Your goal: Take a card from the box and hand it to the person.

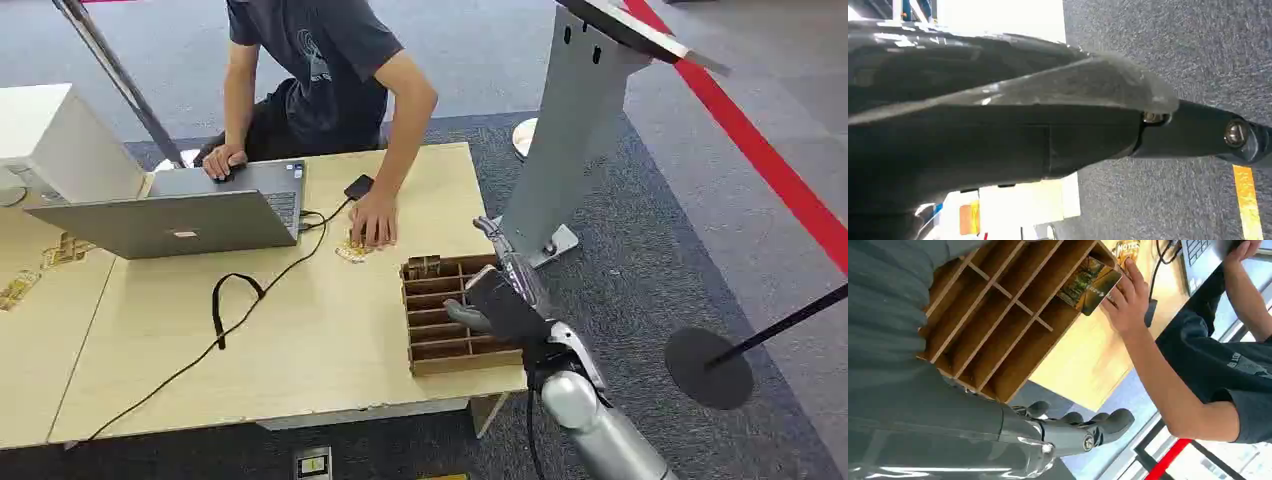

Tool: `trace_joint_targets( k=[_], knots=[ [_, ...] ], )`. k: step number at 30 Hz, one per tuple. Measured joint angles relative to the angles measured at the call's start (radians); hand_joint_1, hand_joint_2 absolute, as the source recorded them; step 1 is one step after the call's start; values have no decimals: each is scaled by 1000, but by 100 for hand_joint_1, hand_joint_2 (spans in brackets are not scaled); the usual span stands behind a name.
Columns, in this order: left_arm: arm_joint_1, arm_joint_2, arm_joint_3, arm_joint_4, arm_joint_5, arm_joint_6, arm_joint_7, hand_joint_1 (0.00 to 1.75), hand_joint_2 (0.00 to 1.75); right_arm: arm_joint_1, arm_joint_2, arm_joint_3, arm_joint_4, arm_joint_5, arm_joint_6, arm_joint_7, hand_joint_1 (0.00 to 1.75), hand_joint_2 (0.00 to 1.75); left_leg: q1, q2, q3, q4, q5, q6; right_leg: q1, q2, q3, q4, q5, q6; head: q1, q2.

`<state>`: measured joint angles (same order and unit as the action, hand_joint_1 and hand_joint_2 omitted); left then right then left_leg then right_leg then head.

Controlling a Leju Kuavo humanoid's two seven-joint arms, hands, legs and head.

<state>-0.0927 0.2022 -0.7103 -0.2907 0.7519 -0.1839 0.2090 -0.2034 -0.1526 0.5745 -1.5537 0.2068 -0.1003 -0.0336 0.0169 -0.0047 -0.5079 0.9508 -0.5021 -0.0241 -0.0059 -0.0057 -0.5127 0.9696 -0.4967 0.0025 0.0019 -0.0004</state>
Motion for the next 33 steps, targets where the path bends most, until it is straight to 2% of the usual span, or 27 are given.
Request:
trace_joint_targets(
  k=[13, 20, 33],
  knots=[
    [0, 0, 0, 0, 5, 0, 3, 0, 0, -12, 10, 5, 1, 6, 10, -10, 0, 175, 0, 0, 0, 0, 0, 0, 0, 0, 0, 0, 0, 0, 0, 0],
    [-1, 0, 0, 0, 11, 3, 8, 0, 0, -46, 27, 22, 11, 65, 19, -16, 0, 175, 0, 0, 0, 0, 0, 0, 0, 0, 0, 0, 0, 0, 0, 0],
    [-1, 0, 0, 0, 27, 6, 22, 0, 0, -131, 63, 90, 49, 320, 27, 93, 0, 175, 0, 0, 0, 0, 0, 0, 0, 0, 0, 1, 0, 0, 0, 0]
  ],
)
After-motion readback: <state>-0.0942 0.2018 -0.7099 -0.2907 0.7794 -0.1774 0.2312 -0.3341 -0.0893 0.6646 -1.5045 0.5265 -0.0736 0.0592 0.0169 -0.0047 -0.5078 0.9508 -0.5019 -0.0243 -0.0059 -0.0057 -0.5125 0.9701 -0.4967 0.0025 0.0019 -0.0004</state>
